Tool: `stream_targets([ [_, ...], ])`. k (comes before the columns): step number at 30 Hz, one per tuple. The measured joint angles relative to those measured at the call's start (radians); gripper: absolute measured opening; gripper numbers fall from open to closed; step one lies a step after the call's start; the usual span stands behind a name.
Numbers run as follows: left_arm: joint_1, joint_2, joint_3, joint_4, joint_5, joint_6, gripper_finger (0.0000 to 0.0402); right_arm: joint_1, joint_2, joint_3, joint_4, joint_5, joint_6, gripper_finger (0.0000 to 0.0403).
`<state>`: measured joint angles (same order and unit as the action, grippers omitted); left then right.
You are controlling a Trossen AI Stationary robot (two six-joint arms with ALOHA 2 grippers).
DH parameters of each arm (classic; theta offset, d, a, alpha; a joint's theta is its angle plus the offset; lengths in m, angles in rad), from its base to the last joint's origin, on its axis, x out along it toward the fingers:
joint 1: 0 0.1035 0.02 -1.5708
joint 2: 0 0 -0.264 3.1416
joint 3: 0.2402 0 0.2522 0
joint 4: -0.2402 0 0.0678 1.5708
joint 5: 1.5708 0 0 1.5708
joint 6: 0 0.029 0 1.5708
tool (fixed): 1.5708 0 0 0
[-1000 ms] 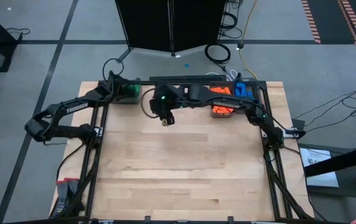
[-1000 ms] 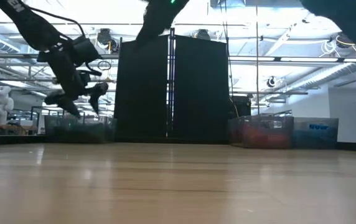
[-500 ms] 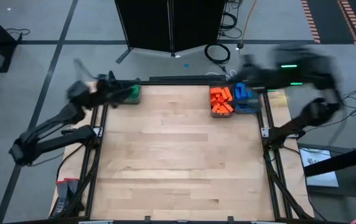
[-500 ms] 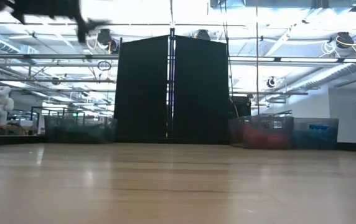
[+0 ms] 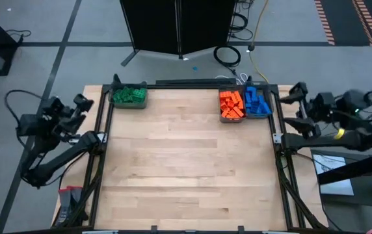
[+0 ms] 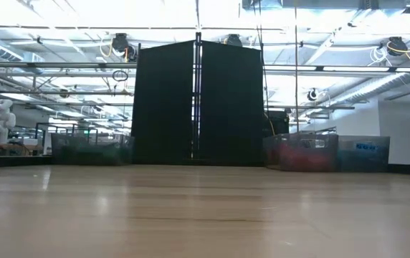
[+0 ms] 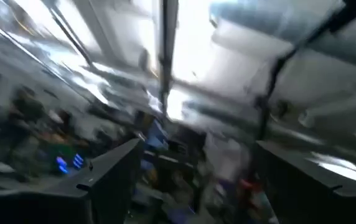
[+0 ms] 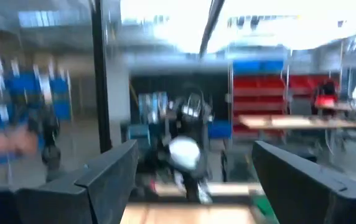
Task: Sort blocks
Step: Return to Home Position
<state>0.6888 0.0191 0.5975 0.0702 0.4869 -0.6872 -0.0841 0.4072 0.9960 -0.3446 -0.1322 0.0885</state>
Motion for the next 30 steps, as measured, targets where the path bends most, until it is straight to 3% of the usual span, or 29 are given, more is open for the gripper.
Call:
stream_targets([
  [6,-0.001,-0.015,0.024,-0.228,0.149,0.051,0.0309,0.0,-0.393,-0.43,0.227,0.031,0.173,0.0311],
  [7,-0.002,-0.014,0.029,-0.251,0.164,0.071,0.0309,0.0,-0.406,-0.486,0.284,0.029,0.192,0.0311],
  [10,0.001,-0.015,0.032,-0.308,0.167,0.125,0.0309,0.003,-0.368,-0.568,0.355,-0.028,0.231,0.0311],
  [14,0.003,-0.015,0.032,-0.428,0.115,0.173,0.0309,0.004,-0.299,-0.677,0.482,0.006,0.288,0.0311],
  [18,0.005,-0.015,-0.008,-0.496,0.081,0.179,0.0309,0.01,-0.301,-0.825,0.719,-0.005,0.323,0.0311],
  [22,0.005,-0.015,-0.089,-0.429,0.081,0.157,0.0309,0.018,-0.304,-0.988,0.941,0.0,0.381,0.0311],
  [30,-0.081,-0.015,-0.298,-0.216,0.095,0.088,0.0309,0.023,-0.304,-0.984,0.899,0.007,0.395,0.0311],
])
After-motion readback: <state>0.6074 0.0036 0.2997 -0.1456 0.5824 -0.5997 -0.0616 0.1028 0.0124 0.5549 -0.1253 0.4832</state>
